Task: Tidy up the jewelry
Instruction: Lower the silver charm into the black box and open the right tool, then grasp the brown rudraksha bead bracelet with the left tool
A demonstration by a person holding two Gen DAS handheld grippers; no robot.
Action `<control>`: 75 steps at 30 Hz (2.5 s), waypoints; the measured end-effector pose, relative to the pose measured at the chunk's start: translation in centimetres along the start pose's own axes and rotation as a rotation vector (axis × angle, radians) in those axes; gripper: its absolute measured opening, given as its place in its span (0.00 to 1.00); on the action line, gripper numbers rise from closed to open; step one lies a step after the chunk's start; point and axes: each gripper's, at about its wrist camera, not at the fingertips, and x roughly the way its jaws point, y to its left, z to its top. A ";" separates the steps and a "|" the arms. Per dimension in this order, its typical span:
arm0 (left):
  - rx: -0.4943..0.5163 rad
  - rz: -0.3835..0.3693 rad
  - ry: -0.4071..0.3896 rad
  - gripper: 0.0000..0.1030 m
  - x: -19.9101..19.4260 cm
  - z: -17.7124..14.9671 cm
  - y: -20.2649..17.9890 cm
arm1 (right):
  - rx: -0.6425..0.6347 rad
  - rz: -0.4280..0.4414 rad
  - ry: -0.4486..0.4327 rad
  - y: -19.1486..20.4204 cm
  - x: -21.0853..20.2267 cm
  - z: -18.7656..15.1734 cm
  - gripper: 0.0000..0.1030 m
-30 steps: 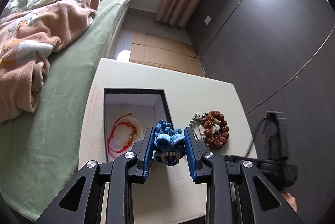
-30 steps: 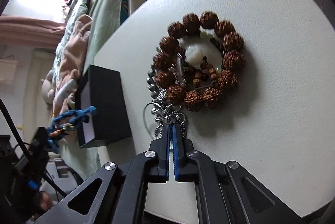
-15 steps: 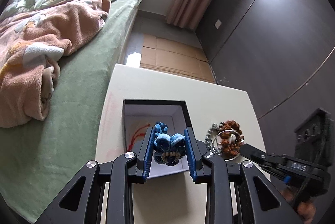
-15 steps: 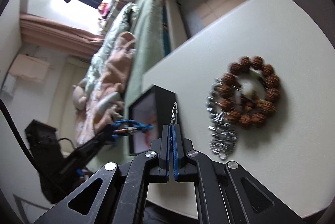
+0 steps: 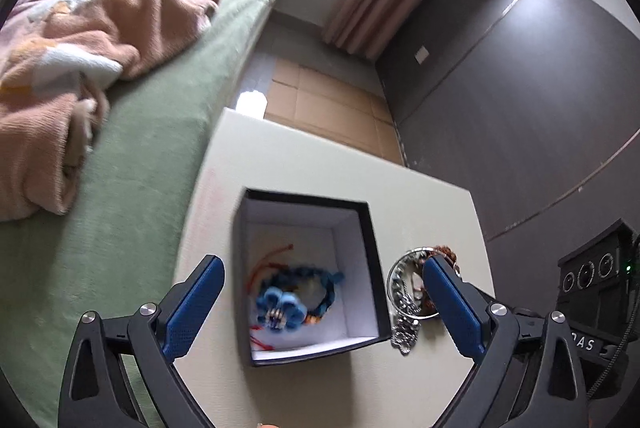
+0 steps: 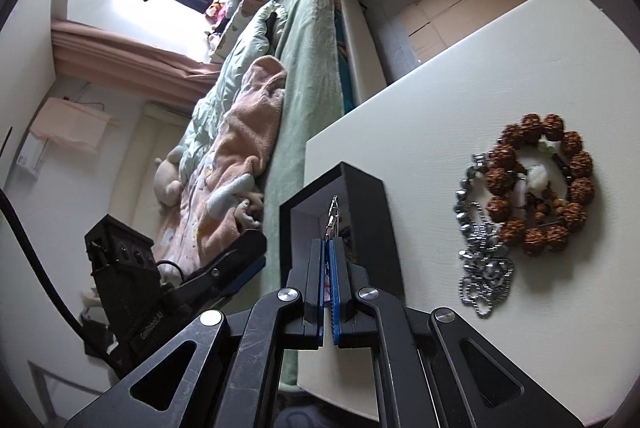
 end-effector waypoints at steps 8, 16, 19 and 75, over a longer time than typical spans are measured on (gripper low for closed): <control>-0.052 0.026 -0.045 0.97 -2.5 0.4 2.7 | -0.022 0.059 0.047 1.4 2.1 -0.4 0.04; -0.064 0.022 -0.043 0.97 -2.8 0.3 3.1 | -0.024 -0.044 0.079 1.6 4.0 0.5 0.61; -0.052 0.020 -0.044 0.97 -2.9 0.1 2.5 | -0.033 -0.028 0.045 1.5 2.4 0.9 0.61; 0.298 0.056 0.318 0.27 15.2 -3.2 -14.5 | 0.321 -0.258 -0.146 -13.2 -10.6 2.9 0.61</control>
